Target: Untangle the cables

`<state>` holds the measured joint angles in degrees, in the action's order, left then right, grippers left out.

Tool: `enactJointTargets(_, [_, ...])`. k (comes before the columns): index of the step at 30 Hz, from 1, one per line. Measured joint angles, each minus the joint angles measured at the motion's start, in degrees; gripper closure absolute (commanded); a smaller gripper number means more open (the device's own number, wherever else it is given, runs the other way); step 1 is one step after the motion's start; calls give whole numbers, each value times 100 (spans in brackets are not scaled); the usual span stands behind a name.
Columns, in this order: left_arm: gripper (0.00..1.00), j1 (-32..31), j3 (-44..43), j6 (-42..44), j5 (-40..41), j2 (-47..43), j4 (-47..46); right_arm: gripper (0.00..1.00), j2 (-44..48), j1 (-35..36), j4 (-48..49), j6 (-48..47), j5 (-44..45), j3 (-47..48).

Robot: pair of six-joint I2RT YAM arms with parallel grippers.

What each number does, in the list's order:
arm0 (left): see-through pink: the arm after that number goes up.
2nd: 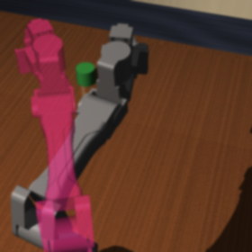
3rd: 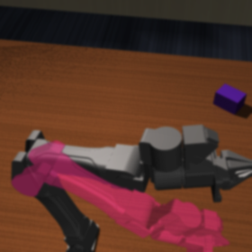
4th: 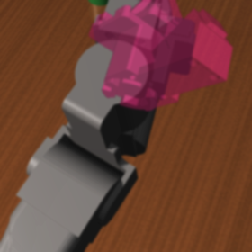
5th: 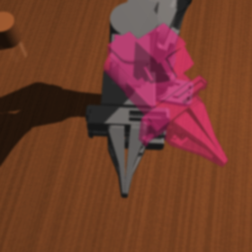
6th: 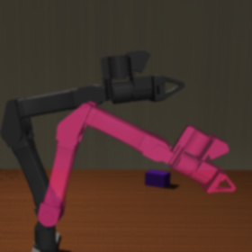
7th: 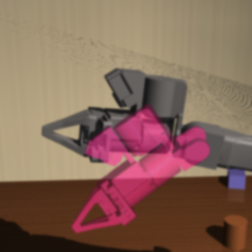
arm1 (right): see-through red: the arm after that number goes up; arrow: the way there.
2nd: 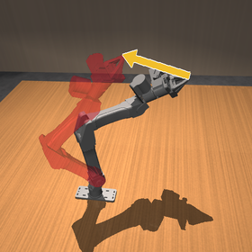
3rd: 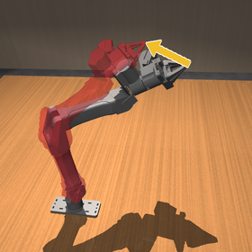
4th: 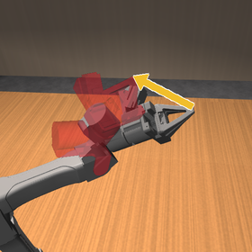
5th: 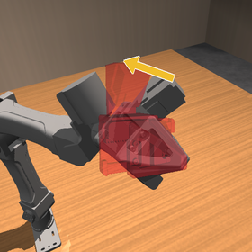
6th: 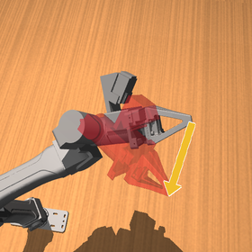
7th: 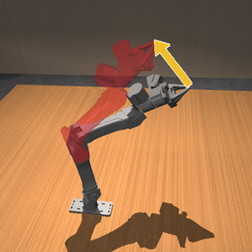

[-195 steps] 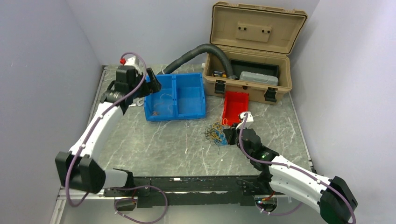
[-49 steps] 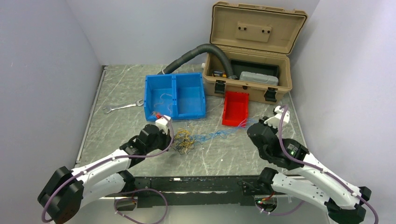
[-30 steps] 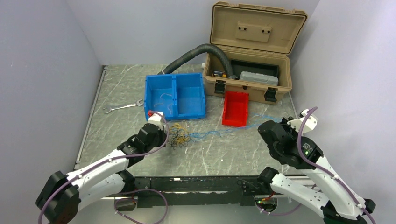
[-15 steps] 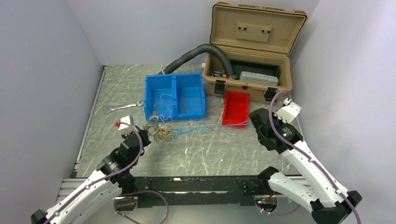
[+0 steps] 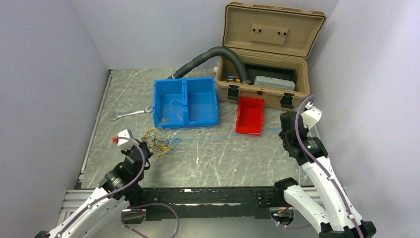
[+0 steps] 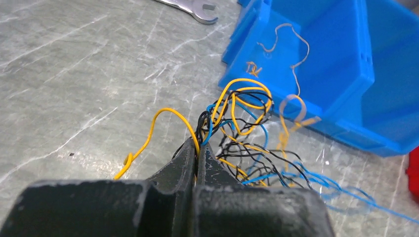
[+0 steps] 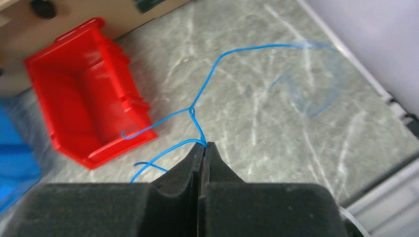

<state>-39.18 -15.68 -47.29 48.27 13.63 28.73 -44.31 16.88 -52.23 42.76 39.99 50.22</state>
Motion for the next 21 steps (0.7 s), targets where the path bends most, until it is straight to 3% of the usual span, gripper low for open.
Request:
enactJointTargets(2, [100,2,4,356,-227,238,-254,100,103,-9,227,-291,-404,-92])
enactJointTargets(4, [100,7,13,785,-581,520,-597,93,162,-11,431,-573,-935,-184])
enactJointTargets(5, [100,7,22,942,-728,623,-737,86,155,-11,509,-667,-1165,-212])
enactJointTargets(8, [100,9,37,1416,-1226,927,-1130,49,0,-9,804,-949,-2083,-306])
enactJointTargets(11, [100,9,46,1781,-1620,1097,-1434,31,-181,22,1126,-1137,-2830,-501])
enactJointTargets(15, [100,9,70,2033,-1930,1080,-1657,25,-319,295,1440,-1300,-3539,-835])
enactJointTargets(21, [100,9,144,2135,-2052,944,-1775,24,-1386,1847,1904,-1248,-3405,-743])
